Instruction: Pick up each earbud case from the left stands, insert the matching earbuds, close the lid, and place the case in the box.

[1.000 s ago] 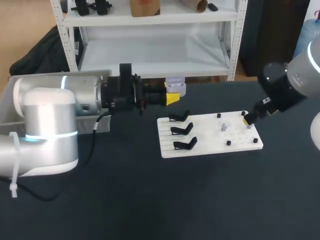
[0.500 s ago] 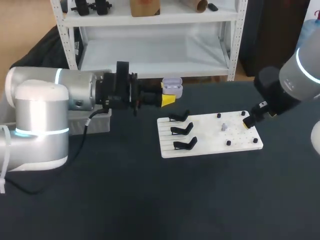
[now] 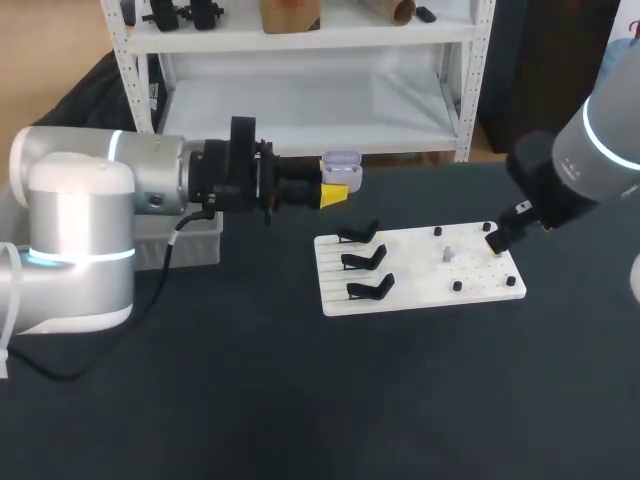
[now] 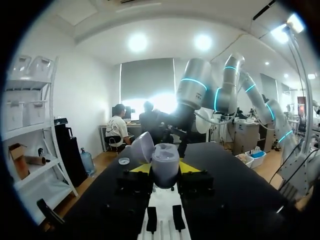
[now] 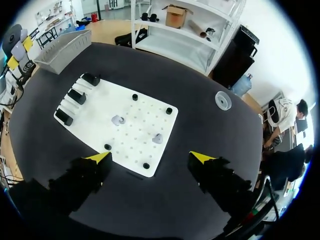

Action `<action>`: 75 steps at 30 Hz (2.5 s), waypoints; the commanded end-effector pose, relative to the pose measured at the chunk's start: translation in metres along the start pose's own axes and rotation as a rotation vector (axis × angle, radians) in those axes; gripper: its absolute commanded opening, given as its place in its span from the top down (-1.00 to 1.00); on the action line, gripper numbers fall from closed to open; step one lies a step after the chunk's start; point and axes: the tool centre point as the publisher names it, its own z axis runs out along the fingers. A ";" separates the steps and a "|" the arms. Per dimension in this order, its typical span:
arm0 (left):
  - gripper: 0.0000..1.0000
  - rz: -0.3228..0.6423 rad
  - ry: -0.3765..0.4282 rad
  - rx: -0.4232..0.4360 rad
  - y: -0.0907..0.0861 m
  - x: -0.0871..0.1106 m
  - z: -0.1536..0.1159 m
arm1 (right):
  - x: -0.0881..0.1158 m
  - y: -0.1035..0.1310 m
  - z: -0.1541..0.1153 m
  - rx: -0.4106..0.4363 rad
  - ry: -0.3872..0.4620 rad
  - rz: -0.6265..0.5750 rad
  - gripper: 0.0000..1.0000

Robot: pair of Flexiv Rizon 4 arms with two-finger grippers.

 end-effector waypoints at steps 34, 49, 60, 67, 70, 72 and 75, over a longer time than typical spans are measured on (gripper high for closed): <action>1.00 0.000 -0.001 0.004 0.002 0.000 0.001 | 0.001 0.003 0.036 0.059 0.192 0.033 -0.37; 1.00 0.000 -0.001 0.004 0.002 0.000 0.001 | 0.000 0.001 0.046 0.047 0.267 0.069 -0.07; 1.00 0.000 -0.001 0.004 0.002 0.000 0.001 | 0.002 -0.004 0.060 0.051 0.283 0.100 0.01; 1.00 0.000 -0.001 0.004 0.002 0.000 0.001 | -0.001 -0.009 0.066 0.063 0.287 0.107 0.08; 1.00 0.000 -0.001 0.004 0.002 0.000 0.001 | -0.003 -0.010 0.066 0.065 0.288 0.117 0.13; 1.00 0.000 -0.001 0.004 0.002 0.000 0.001 | -0.003 -0.010 0.066 0.065 0.290 0.122 0.15; 1.00 0.000 -0.001 0.004 0.002 0.000 0.001 | -0.003 -0.009 0.066 0.060 0.293 0.129 0.22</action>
